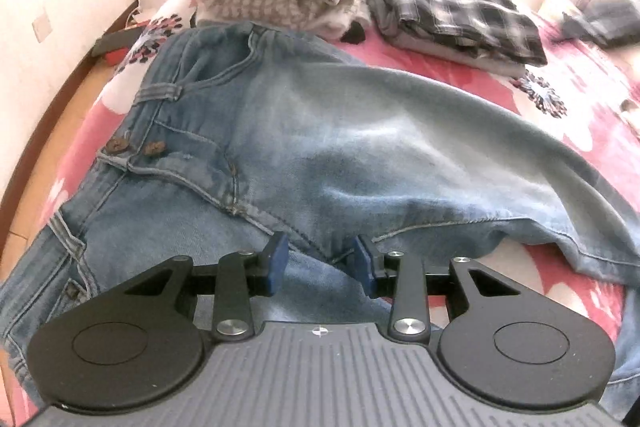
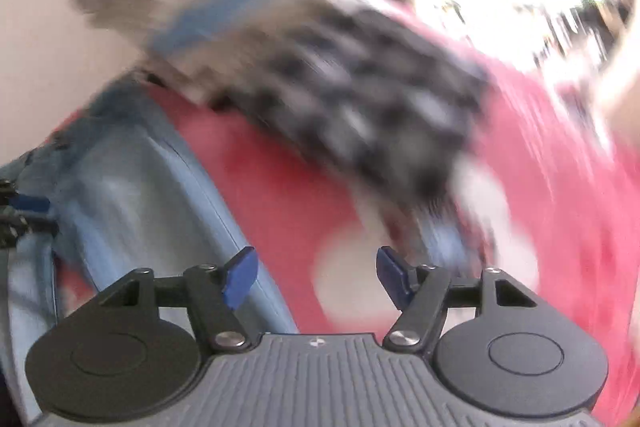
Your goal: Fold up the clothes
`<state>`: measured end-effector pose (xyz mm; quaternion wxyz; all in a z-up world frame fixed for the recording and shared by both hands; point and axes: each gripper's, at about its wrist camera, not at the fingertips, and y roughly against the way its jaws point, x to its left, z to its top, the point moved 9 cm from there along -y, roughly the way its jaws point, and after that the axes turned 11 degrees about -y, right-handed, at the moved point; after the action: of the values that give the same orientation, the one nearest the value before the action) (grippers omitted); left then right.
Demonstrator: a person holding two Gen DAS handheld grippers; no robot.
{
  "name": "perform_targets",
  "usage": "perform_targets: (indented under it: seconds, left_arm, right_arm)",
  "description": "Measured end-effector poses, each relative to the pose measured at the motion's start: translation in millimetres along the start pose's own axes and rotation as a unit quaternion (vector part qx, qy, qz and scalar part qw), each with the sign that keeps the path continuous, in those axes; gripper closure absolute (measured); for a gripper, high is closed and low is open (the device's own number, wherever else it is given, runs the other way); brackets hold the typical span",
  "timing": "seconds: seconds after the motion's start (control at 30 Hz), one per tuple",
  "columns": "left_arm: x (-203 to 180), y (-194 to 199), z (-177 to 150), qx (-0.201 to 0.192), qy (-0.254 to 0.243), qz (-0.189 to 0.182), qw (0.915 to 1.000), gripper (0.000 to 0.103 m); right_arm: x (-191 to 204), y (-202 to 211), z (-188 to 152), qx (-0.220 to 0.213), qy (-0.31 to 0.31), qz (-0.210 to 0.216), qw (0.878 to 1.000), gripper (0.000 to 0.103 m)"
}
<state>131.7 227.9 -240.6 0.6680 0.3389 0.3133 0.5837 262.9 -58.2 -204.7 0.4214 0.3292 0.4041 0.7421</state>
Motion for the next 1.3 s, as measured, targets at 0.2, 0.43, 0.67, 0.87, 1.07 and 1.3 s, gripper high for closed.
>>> perform_targets:
  seconds: [0.2,0.43,0.67,0.87,1.07,1.3]
  left_arm:
    - [-15.8,-0.6,21.0,-0.001,-0.026,0.004,0.9996,0.067]
    - [-55.6,-20.5,47.3,0.01,-0.083,-0.01,0.9965,0.067]
    - [-76.8,-55.0,33.7,0.063,-0.131,-0.001,0.9894,0.067]
    - [-75.0,-57.5,22.4,0.067,-0.133,0.0,0.9888,0.067]
    - [-76.4,-60.3,21.0,0.064,-0.137,0.003,0.9886,0.067]
    - [-75.9,-62.8,18.7,0.062,-0.137,0.0,0.9886,0.067]
  right_arm:
    - [-31.6,-25.4,-32.0,0.006,-0.119,0.043,0.992,0.039]
    - [12.3,-86.4,-22.5,0.05,-0.107,0.078,0.99,0.043]
    - [44.0,-92.3,-36.1,0.075,-0.002,0.037,0.997,0.085]
    - [61.8,-66.4,-25.9,-0.005,0.102,-0.043,0.994,0.095]
    - [31.6,-65.3,6.3,-0.057,0.066,-0.112,0.99,0.103]
    - [60.8,-99.0,29.6,0.017,-0.058,0.097,0.994,0.036]
